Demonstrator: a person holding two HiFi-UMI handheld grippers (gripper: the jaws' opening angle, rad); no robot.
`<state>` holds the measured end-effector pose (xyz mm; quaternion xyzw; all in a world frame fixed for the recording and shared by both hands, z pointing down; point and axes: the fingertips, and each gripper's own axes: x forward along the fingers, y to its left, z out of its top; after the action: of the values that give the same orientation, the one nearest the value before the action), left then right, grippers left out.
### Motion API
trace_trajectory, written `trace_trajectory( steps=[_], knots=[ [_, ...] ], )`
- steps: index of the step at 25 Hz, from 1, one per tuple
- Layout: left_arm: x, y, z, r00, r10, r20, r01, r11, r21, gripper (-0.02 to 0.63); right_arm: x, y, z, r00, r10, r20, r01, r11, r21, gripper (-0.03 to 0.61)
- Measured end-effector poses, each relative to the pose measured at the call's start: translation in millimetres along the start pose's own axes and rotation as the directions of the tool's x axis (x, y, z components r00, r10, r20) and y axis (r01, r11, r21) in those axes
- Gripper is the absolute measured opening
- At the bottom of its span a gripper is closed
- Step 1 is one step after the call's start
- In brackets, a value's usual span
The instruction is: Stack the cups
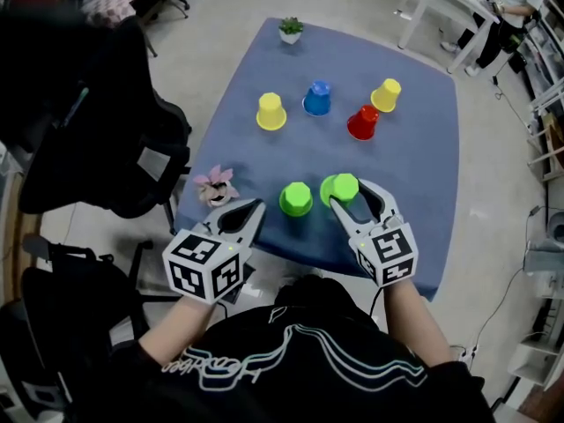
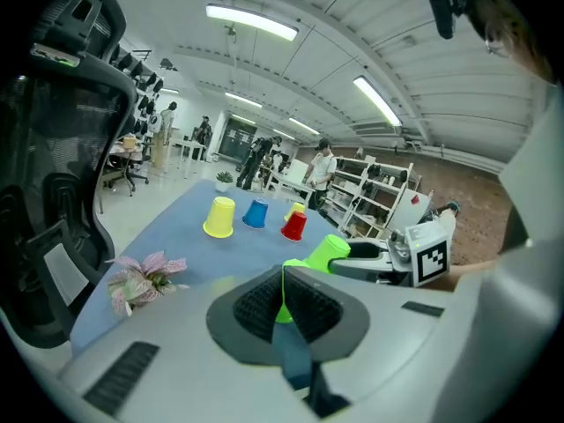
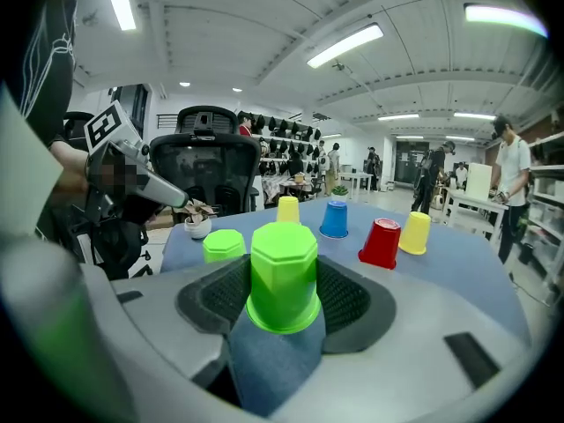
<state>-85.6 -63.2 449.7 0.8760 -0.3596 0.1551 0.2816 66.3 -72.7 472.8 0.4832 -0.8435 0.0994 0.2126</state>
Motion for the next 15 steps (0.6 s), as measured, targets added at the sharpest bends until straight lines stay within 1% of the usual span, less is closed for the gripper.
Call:
trace_trajectory(
  steps=[6, 12, 15],
  knots=[
    [3, 4, -8, 1.0, 0.0, -0.022, -0.001, 1.0, -0.003, 0.026, 3, 7, -14, 1.0, 0.013, -0.009, -0.013, 1.0, 0.018, 0.249],
    [2, 7, -6, 1.0, 0.0, -0.018, 0.0, 1.0, -0.006, 0.026, 0, 14, -19, 0.999, 0.032, -0.017, -0.032, 0.999, 0.014, 0.249],
    [3, 8, -6, 1.0, 0.0, -0.016, 0.0, 1.0, -0.008, 0.026, 1, 18, -27, 0.999, 0.042, -0.034, -0.042, 0.999, 0.01, 0.249]
  ],
)
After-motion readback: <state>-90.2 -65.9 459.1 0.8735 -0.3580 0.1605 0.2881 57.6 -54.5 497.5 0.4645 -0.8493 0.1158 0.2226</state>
